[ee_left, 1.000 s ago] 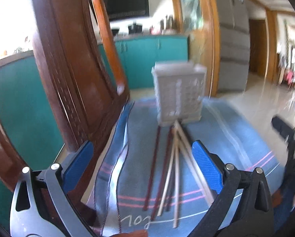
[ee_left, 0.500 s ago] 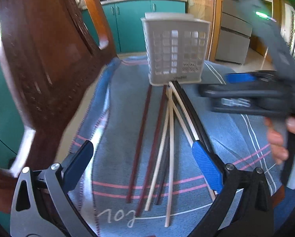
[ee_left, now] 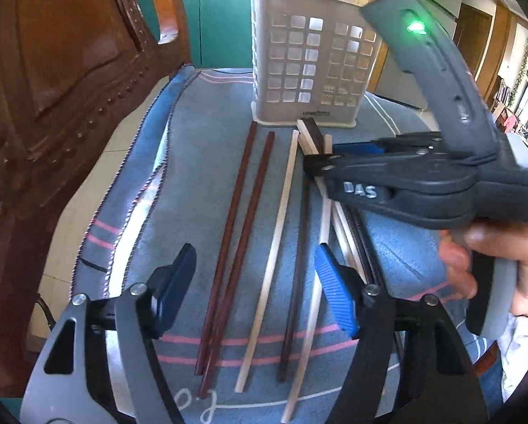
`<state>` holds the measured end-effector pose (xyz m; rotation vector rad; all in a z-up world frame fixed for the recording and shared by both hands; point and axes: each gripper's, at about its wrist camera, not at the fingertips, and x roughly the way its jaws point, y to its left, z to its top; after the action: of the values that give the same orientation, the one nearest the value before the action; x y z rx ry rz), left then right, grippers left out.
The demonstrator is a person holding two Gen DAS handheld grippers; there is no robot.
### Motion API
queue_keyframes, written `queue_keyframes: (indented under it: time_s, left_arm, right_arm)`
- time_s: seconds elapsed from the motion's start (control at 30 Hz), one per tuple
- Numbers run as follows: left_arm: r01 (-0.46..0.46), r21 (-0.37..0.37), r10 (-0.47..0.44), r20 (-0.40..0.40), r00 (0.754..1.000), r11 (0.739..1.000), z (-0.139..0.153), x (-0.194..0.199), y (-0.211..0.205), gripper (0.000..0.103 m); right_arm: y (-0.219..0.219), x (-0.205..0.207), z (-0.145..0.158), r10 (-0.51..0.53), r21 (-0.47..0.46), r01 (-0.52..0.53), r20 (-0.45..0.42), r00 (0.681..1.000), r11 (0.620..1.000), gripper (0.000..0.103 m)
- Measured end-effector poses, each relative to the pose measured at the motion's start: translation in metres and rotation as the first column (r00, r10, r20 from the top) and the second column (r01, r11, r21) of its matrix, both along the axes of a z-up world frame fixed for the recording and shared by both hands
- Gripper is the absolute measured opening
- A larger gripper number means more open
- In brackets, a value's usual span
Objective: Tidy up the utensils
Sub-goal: 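Move the right tool toward the chopsticks while the left tool approaches them, then close the right gripper on the light wooden chopstick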
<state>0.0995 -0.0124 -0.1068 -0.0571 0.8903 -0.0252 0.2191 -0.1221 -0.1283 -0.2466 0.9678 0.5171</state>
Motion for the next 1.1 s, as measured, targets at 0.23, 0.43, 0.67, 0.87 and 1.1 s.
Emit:
queue_keyframes:
  time_s: [0.23,0.43,0.67,0.87,1.1]
  left_arm:
    - [0.001,-0.036,-0.001,0.007,1.000,0.999,0.004,0.006,-0.002,0.070]
    - [-0.008,-0.092,0.007,-0.016,1.000,0.996,0.007,0.030,0.007,0.070]
    - [0.043,-0.063,-0.050,-0.122,0.991,0.997,0.014,0.091,0.012,0.049]
    - [-0.008,0.016,0.010,-0.115,0.993,1.000,0.006,0.117,0.018,0.033]
    - [-0.035,0.081,0.045,-0.130,0.990,0.996,-0.011,0.125,0.005,0.022]
  right_arm:
    - [-0.043,0.006,0.007,-0.078,0.043,0.080,-0.040,0.996,0.996,0.007]
    - [-0.076,0.021,0.005,-0.163,0.045,0.167,-0.066,0.984,0.985,0.007]
    - [-0.091,0.024,0.026,-0.171,0.090,0.175,-0.058,0.984,0.980,0.023]
    - [-0.089,0.017,0.031,-0.160,0.085,0.163,-0.048,0.986,0.983,0.031]
    - [-0.088,0.015,0.013,-0.156,0.034,0.157,-0.050,0.987,0.987,0.031]
